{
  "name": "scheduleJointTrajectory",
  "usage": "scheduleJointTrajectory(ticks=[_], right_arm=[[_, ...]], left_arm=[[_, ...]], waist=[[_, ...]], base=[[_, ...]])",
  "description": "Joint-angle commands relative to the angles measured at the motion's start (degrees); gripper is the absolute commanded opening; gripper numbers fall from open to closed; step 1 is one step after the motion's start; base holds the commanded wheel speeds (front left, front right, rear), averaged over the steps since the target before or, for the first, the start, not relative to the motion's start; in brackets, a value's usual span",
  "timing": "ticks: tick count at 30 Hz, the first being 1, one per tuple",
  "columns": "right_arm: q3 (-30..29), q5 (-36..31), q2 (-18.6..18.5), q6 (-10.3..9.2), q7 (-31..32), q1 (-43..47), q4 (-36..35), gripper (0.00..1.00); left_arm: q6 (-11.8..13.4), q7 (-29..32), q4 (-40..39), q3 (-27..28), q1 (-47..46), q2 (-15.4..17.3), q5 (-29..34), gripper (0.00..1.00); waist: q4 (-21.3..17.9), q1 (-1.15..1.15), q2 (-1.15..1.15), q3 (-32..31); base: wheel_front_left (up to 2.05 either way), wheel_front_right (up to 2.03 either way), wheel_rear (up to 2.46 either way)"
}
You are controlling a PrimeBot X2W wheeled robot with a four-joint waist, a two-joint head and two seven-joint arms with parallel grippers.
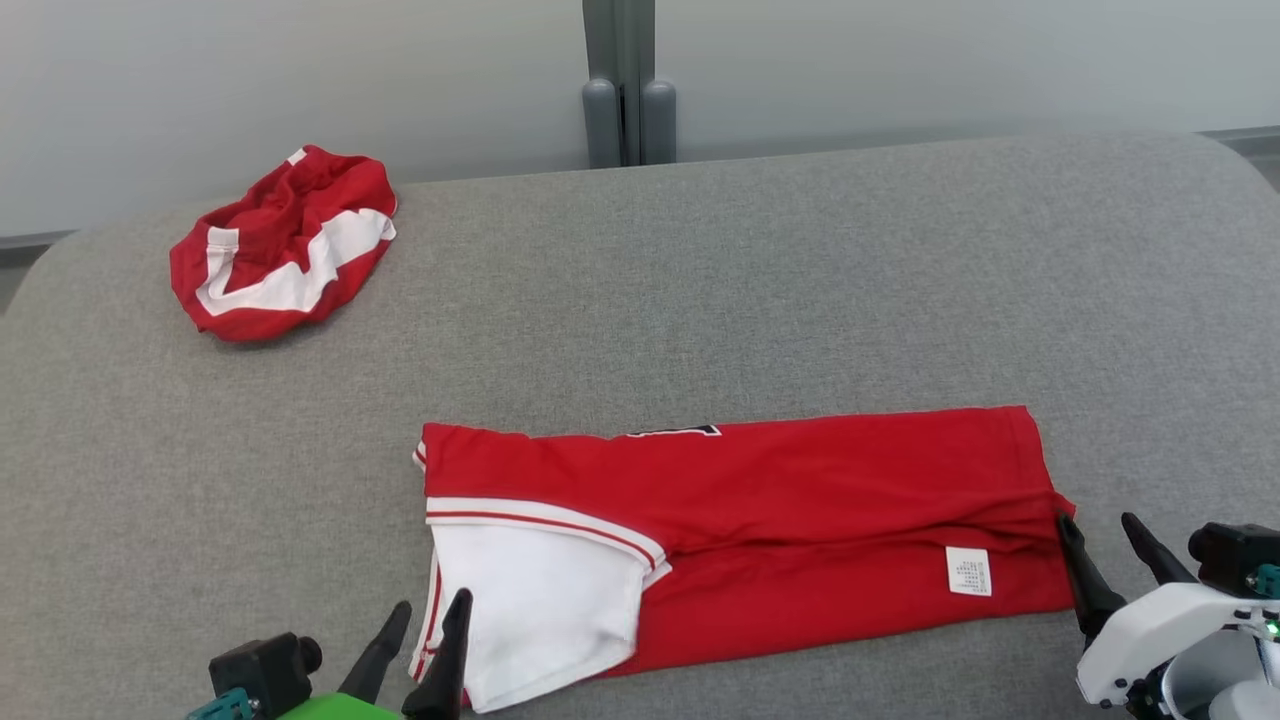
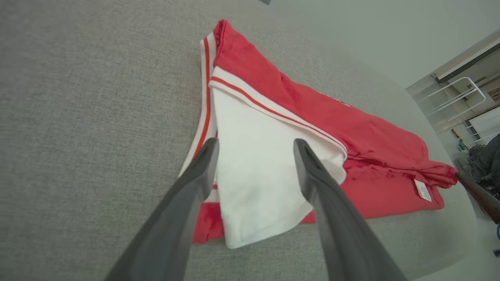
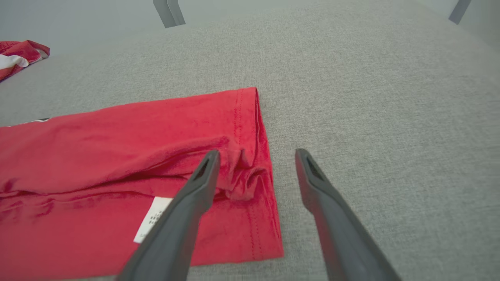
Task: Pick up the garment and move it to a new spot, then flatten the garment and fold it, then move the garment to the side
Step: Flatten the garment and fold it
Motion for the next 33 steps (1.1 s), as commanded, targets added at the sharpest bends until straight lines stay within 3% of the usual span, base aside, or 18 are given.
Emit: scheduleJointTrajectory(ticks=[1, 8, 16, 24, 33], right_arm=[[-1.3, -0.4, 0.7, -0.09, -0.1, 1.6, -1.0, 1.00], [-6.9, -2.6, 3.6, -0.09, 1.1, 4.7, -4.5, 1.00], [-7.3, -5.4, 4.3, -0.09, 7.2, 0.9, -5.6, 1.00], [-4.2, -6.2, 2.0, -0.09, 11.5, -7.4, 5.2, 1.00], [-3.2, -7.0, 0.5, -0.09, 15.8, -10.6, 15.5, 1.00]], left_arm=[[0.5, -1.1, -0.8, 0.7, 0.7, -0.4, 0.3, 1.00], [4.1, -5.5, -1.1, 3.0, -1.1, 0.2, 3.9, 1.00], [6.0, -8.2, 1.7, 3.1, -4.1, -1.3, 7.7, 1.00], [6.0, -9.2, 4.0, 3.7, -6.5, -2.4, 9.1, 1.00], [5.6, -9.7, 5.0, 4.9, -7.1, -2.5, 9.3, 1.00]], waist=[[0.3, 0.00, 0.00, -1.4], [0.5, 0.00, 0.00, -3.5], [0.5, 0.00, 0.00, -3.8], [2.4, 0.00, 0.00, -2.3], [4.9, 0.00, 0.00, -1.6]], base=[[0.00, 0.00, 0.00], [0.00, 0.00, 0.00], [0.00, 0.00, 0.00], [0.00, 0.00, 0.00], [0.00, 0.00, 0.00]])
